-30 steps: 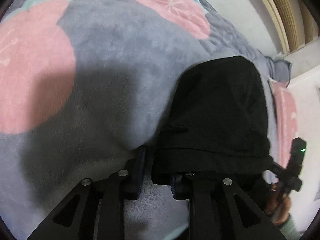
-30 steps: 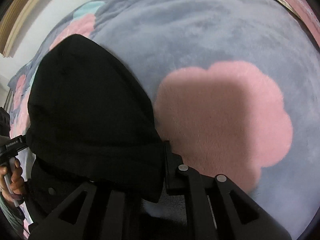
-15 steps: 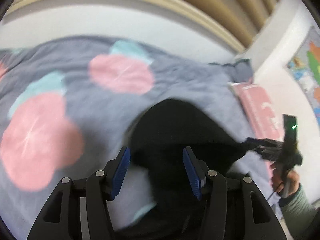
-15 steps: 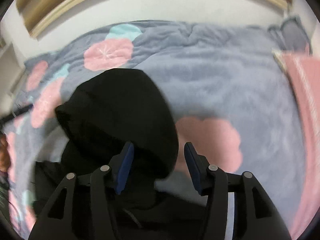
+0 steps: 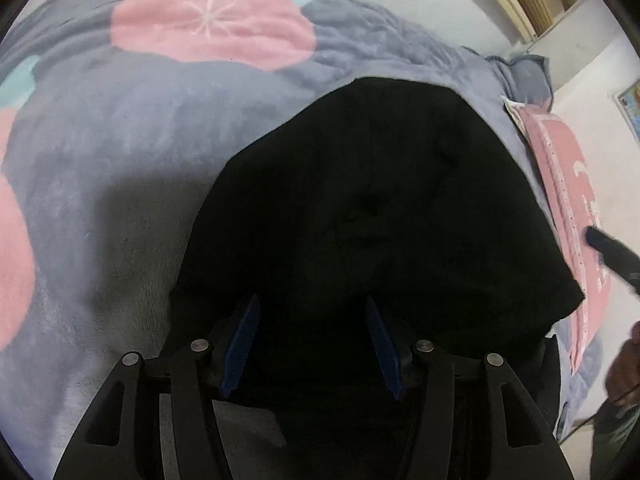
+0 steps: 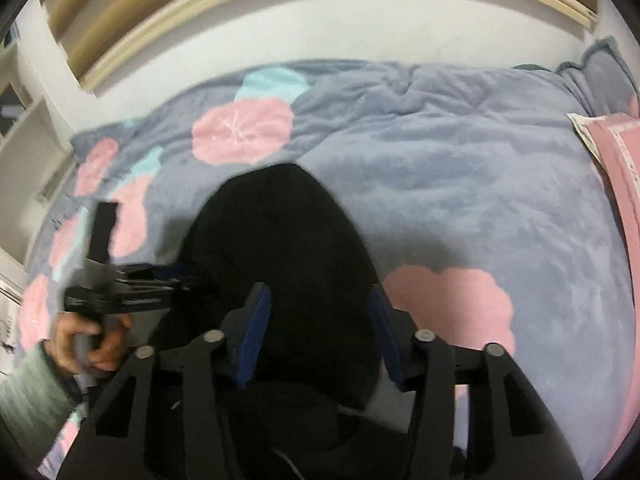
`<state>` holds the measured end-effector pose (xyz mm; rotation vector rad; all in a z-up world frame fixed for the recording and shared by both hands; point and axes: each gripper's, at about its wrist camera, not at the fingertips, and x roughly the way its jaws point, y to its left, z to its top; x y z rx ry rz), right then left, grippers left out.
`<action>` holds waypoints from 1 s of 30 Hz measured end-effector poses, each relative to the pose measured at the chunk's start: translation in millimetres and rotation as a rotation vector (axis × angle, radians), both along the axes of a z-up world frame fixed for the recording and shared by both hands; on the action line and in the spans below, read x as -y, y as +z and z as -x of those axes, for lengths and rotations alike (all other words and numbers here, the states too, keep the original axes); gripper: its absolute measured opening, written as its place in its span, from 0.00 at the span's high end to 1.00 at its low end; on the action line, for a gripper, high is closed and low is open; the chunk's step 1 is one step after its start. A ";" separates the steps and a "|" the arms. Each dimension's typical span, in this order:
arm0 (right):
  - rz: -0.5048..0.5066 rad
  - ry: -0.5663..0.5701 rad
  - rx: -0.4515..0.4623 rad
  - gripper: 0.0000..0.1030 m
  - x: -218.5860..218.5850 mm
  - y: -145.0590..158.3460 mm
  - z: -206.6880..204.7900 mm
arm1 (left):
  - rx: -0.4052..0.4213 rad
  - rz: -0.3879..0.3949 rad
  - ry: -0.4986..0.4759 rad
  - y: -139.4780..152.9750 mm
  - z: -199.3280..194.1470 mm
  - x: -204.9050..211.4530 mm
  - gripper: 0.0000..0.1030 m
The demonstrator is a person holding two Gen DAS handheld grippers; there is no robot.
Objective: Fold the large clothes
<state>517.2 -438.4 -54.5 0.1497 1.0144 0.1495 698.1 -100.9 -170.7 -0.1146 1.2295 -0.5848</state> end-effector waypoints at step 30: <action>-0.150 0.143 -0.149 0.29 49.2 -43.7 -111.0 | -0.031 0.169 -0.069 51.5 -81.6 -18.6 0.23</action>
